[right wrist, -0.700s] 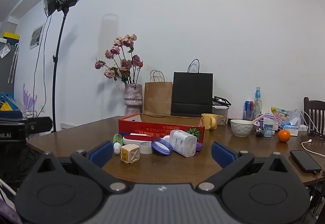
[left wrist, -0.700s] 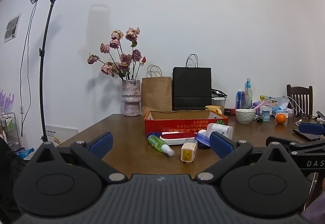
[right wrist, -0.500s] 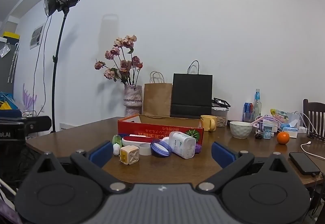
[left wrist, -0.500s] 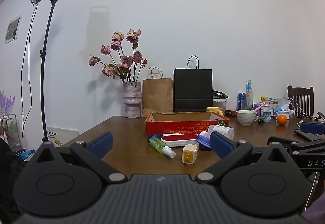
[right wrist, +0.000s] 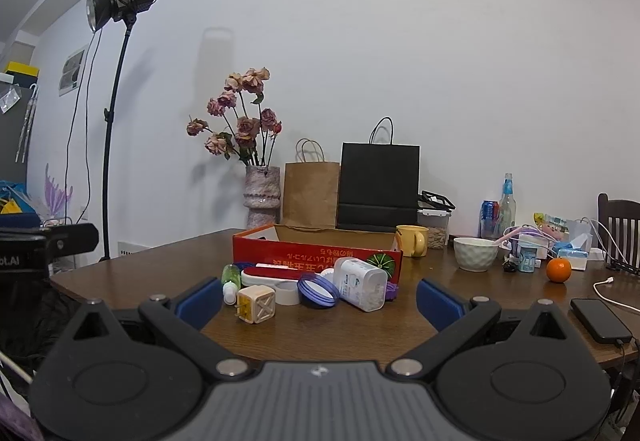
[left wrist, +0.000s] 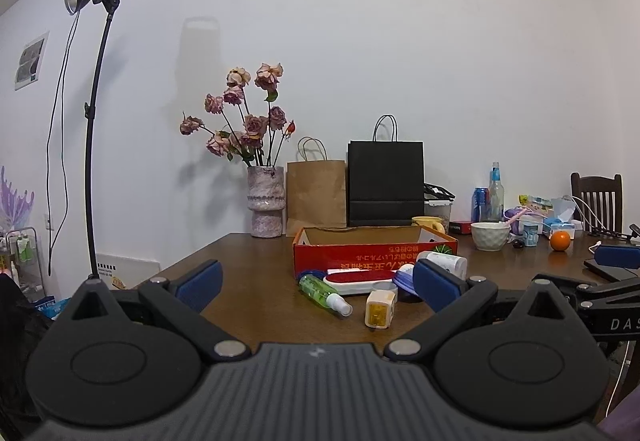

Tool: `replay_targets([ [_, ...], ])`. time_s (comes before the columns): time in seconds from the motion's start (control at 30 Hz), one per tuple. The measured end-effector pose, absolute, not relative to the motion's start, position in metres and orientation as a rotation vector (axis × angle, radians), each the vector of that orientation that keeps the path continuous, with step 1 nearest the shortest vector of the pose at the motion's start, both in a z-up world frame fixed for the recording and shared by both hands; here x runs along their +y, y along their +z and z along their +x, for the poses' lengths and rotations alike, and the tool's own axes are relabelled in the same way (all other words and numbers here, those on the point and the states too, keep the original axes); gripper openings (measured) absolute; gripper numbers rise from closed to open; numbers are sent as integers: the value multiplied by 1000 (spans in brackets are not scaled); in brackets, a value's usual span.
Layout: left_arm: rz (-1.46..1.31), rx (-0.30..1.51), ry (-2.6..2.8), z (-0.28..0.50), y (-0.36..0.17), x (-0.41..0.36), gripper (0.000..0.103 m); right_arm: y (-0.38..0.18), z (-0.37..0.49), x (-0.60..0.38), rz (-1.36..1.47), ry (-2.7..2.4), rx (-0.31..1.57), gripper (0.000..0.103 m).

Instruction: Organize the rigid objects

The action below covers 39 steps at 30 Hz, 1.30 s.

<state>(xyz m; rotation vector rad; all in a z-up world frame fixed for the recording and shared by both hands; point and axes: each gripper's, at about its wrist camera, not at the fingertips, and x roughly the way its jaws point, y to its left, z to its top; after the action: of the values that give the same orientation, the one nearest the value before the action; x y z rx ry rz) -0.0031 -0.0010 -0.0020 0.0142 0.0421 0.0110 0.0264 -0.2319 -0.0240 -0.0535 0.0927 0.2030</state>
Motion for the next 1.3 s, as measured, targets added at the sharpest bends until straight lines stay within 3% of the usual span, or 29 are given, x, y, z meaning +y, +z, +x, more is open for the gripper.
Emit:
replay_targets([
  [1.3,29,34,-6,-1,2,-4,103,-25,25,-235,-51,200,81,103],
])
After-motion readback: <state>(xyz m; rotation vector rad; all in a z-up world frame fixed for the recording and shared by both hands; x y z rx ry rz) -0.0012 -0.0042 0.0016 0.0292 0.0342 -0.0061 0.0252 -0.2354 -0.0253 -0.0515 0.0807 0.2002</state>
